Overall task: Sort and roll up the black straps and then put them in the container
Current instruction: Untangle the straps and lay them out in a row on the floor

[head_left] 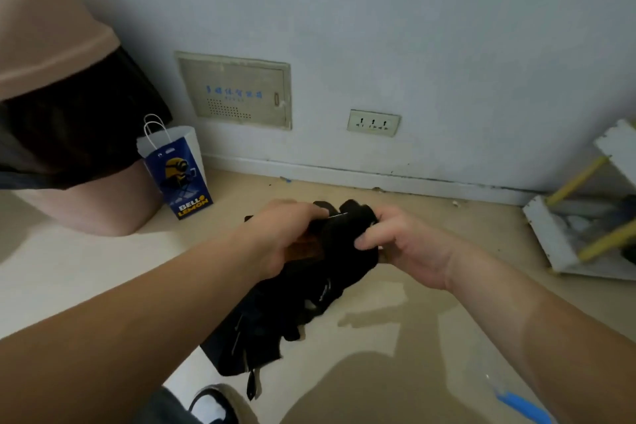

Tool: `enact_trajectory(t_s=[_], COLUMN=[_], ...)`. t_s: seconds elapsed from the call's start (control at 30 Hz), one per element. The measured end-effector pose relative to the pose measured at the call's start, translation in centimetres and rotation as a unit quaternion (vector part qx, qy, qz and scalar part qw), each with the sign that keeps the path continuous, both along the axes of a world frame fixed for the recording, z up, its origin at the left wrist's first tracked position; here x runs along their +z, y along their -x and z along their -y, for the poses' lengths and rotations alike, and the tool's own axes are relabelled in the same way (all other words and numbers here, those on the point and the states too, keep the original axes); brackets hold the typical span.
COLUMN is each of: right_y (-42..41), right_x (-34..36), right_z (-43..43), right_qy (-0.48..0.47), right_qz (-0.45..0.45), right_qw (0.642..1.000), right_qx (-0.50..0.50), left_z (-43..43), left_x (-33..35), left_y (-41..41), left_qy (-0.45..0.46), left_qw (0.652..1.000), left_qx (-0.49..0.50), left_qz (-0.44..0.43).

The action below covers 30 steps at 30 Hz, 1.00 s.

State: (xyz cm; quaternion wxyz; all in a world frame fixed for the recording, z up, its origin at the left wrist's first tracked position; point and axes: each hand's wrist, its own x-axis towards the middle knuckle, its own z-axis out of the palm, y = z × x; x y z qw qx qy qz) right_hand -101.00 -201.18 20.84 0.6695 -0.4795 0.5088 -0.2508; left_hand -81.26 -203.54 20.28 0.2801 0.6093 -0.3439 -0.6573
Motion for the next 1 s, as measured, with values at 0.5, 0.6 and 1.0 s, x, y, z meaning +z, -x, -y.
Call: enact_trajectory(t_s=[0.5, 0.6, 1.0], right_y=[0.7, 0.6, 1.0], right_x=[-3.5, -3.8, -1.3], right_z=[1.6, 2.4, 2.2], right_qy=[-0.101, -0.068, -0.011], right_qz=[0.078, 0.078, 0.094], right_qw=[0.975, 0.975, 0.992], right_qx=[-0.180, -0.199, -0.087], left_z=[-2.2, -0.6, 2.8], left_x=[-1.4, -2.5, -5.4], left_y=[0.5, -0.9, -0.1], left_qy=[0.152, 0.201, 0.264], left_qw=[0.974, 0.948, 0.916], left_qx=[-0.156, -0.139, -0.202], left_qz=[0.069, 0.204, 0.226])
